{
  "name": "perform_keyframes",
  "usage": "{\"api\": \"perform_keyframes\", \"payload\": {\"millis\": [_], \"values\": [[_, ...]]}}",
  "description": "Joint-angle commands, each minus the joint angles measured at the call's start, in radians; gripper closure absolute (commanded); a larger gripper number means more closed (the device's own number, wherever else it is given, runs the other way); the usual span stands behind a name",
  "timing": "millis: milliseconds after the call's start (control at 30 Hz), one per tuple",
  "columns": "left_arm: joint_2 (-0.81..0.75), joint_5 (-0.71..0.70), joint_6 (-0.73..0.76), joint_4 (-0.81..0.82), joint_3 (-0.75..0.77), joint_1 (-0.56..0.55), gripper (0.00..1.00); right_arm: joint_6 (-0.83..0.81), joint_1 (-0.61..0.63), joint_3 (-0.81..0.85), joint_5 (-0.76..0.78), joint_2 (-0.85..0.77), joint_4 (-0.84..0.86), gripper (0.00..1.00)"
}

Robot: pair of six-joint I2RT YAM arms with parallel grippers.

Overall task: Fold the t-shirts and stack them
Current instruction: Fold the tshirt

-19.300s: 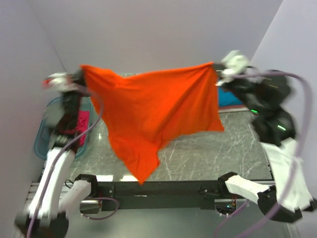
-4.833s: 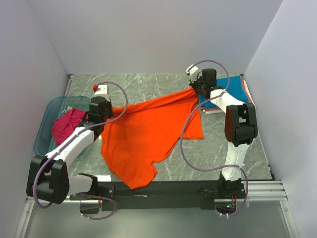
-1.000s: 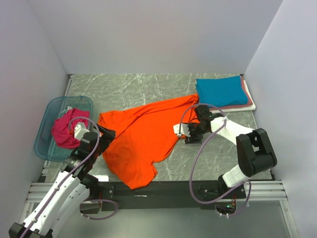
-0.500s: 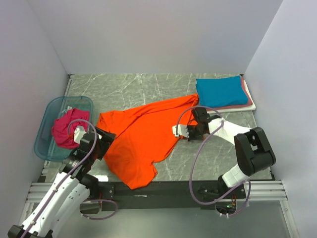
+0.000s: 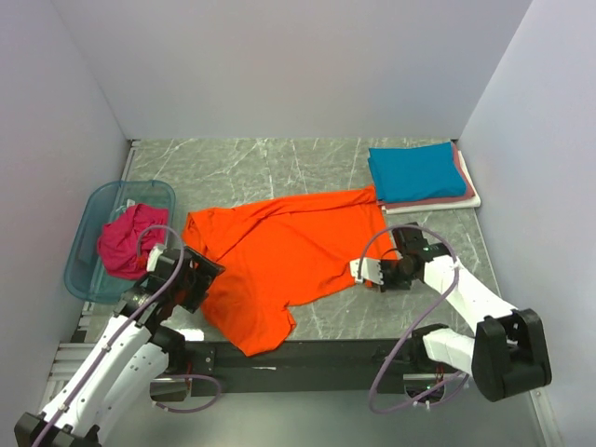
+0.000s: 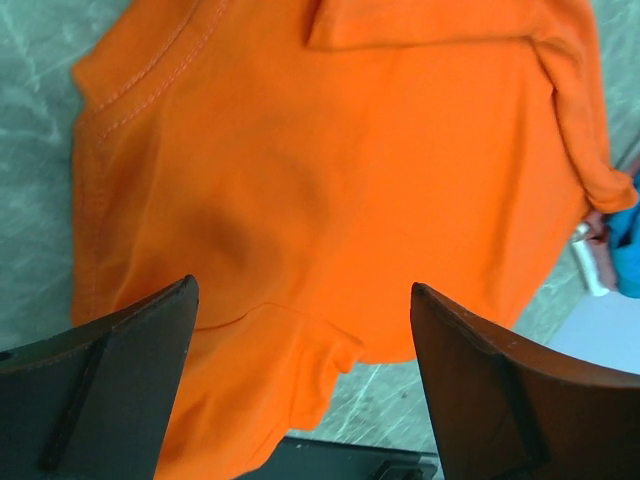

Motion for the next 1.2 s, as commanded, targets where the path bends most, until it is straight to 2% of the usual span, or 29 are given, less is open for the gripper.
{"api": "perform_keyframes", "payload": {"millis": [0, 167, 367, 500, 567, 600, 633, 800, 833, 900, 1000, 1167], "values": [[0.037, 0.042, 0.013, -0.039, 0.064, -0.001, 0.08, -0.090, -0.072, -0.039, 0.003, -0.048, -0.138, 1.00], [0.071, 0.075, 0.042, -0.030, 0.068, -0.001, 0.09, -0.154, -0.182, -0.076, 0.031, -0.094, -0.159, 1.00], [0.138, 0.161, 0.115, -0.011, 0.068, -0.001, 0.09, -0.159, -0.233, -0.101, 0.045, -0.097, -0.134, 0.95], [0.141, 0.128, 0.163, -0.051, 0.105, -0.001, 0.09, -0.202, -0.274, -0.113, 0.040, -0.115, -0.168, 0.96], [0.118, 0.076, 0.184, -0.035, 0.123, -0.001, 0.08, -0.212, -0.279, -0.116, 0.034, -0.134, -0.178, 0.90], [0.106, 0.062, 0.195, -0.013, 0.126, -0.001, 0.08, -0.212, -0.281, -0.108, 0.026, -0.140, -0.192, 0.84], [0.103, 0.040, 0.221, 0.013, 0.126, -0.001, 0.07, -0.206, -0.282, -0.099, -0.006, -0.150, -0.200, 0.70], [0.176, -0.090, 0.362, 0.236, 0.166, 0.014, 0.05, -0.150, -0.294, 0.039, -0.138, -0.155, -0.295, 0.56], [0.236, -0.084, 0.443, 0.281, 0.177, 0.022, 0.06, -0.140, -0.301, 0.060, -0.156, -0.151, -0.303, 0.55], [0.349, -0.084, 0.497, 0.352, 0.220, 0.055, 0.08, -0.079, -0.311, 0.114, -0.207, -0.151, -0.288, 0.55], [0.490, 0.041, 0.646, 0.448, 0.271, 0.146, 0.21, 0.020, -0.339, 0.166, -0.286, -0.140, -0.239, 0.54], [0.650, 0.140, 0.678, 0.522, 0.329, 0.257, 0.36, 0.313, -0.397, 0.247, -0.382, -0.085, -0.058, 0.54]]}}
